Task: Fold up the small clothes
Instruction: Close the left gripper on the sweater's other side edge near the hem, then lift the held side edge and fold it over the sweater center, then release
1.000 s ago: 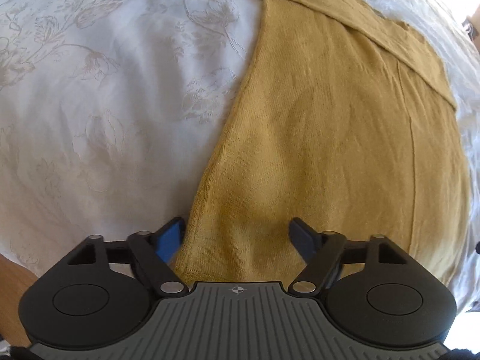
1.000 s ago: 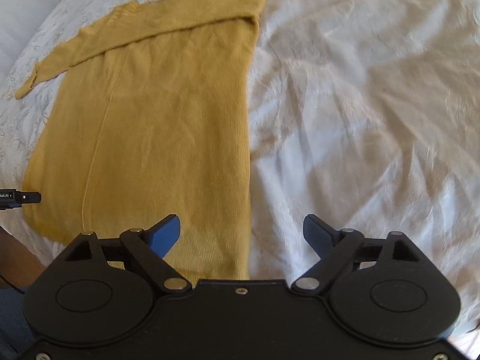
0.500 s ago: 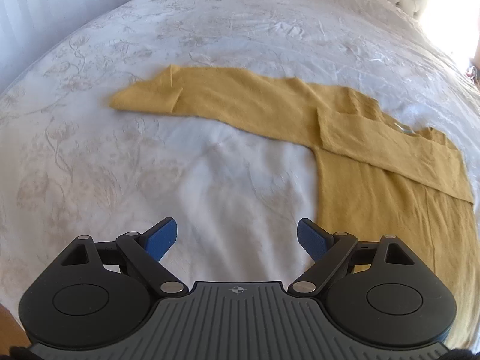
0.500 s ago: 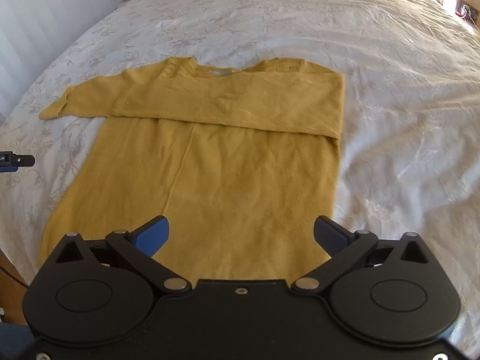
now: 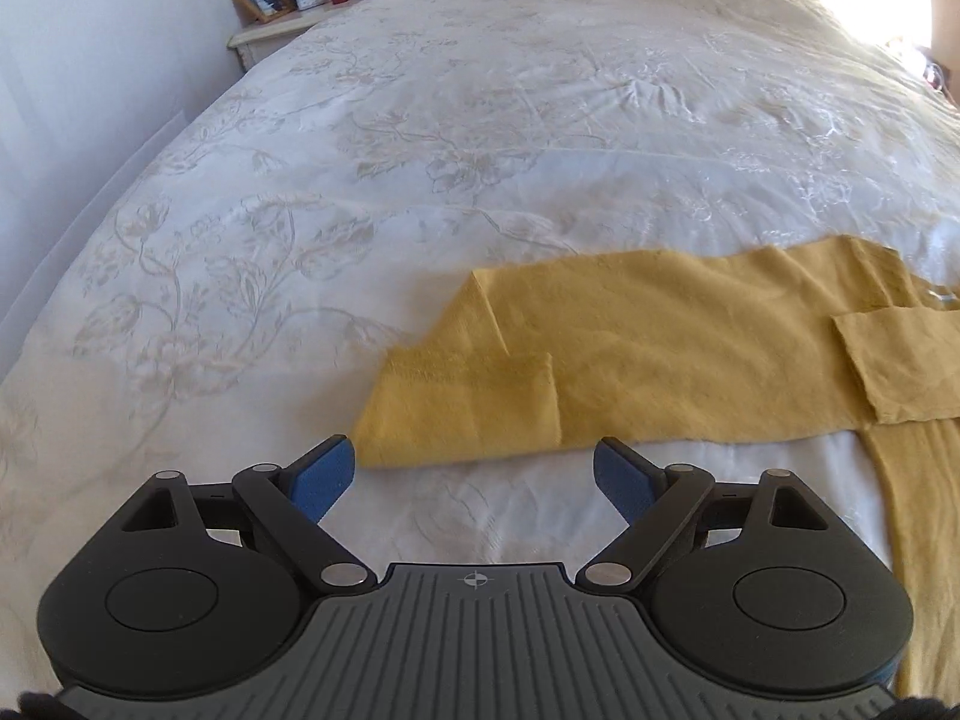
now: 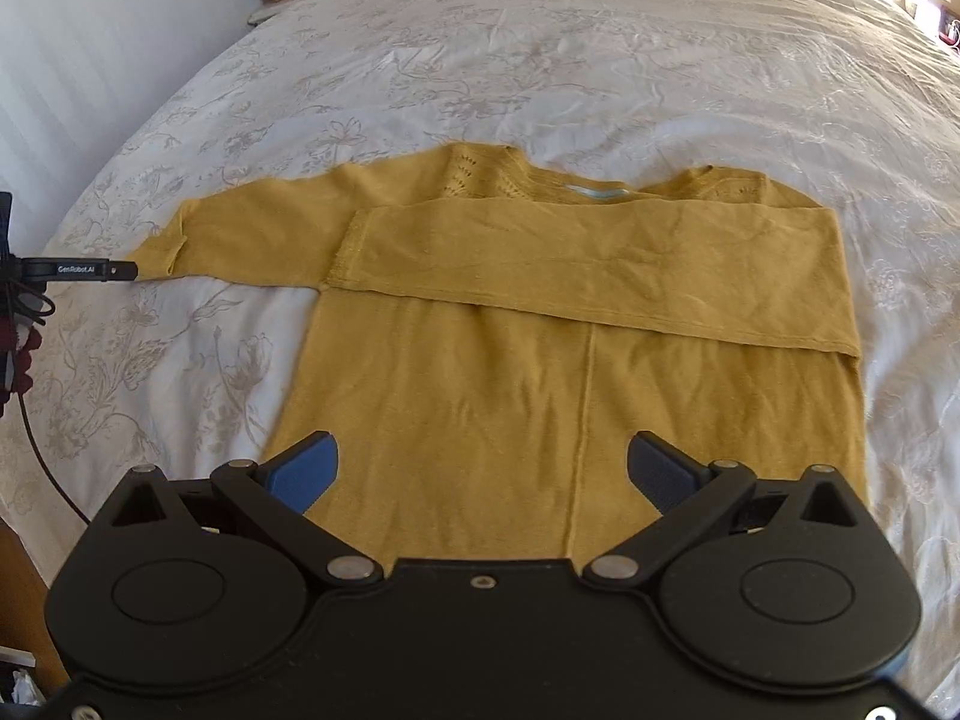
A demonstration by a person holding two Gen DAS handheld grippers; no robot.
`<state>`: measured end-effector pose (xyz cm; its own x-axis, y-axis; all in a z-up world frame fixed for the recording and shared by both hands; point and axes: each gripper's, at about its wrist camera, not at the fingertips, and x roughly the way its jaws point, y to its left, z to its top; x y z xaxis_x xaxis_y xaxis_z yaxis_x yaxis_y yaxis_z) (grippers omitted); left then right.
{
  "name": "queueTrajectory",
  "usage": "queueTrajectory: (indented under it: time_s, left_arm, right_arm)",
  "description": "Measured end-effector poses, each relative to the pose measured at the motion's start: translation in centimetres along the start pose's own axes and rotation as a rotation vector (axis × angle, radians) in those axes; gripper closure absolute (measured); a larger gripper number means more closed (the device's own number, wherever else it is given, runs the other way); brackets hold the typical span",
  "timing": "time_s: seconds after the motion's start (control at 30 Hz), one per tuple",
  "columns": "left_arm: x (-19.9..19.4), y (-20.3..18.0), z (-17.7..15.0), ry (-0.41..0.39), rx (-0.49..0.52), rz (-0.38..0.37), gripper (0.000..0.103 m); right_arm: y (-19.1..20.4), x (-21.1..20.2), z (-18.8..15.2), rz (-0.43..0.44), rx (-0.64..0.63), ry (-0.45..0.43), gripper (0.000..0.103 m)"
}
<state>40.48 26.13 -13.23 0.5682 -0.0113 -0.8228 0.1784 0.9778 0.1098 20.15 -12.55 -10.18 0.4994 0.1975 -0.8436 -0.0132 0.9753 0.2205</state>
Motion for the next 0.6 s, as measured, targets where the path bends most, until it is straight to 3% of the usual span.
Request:
queueTrajectory:
  time_s: [0.17,0.3,0.4,0.5,0.6]
  left_arm:
    - [2.7,3.0,1.8,0.002,0.037,-0.045,0.020]
    - [5.0,4.2,2.2,0.057,0.042,-0.087,0.053]
    - [6.6,4.9,2.0,0.127,0.016,-0.166,0.065]
    - [5.9,5.1,1.3,0.060,0.001,-0.172,0.075]
    - [4.9,5.3,0.8,0.006,-0.029,-0.213,0.094]
  right_arm:
    - [3.5,1.4,1.0,0.013,-0.021,0.028,0.001]
    - [5.5,2.1,1.6,0.014,-0.048,0.049,0.001]
    - [6.5,2.6,1.9,0.008,-0.067,0.065,0.001]
    - [7.1,3.0,2.1,-0.002,-0.077,0.081,0.001]
    - [7.3,3.4,2.1,-0.008,-0.073,0.097,0.001]
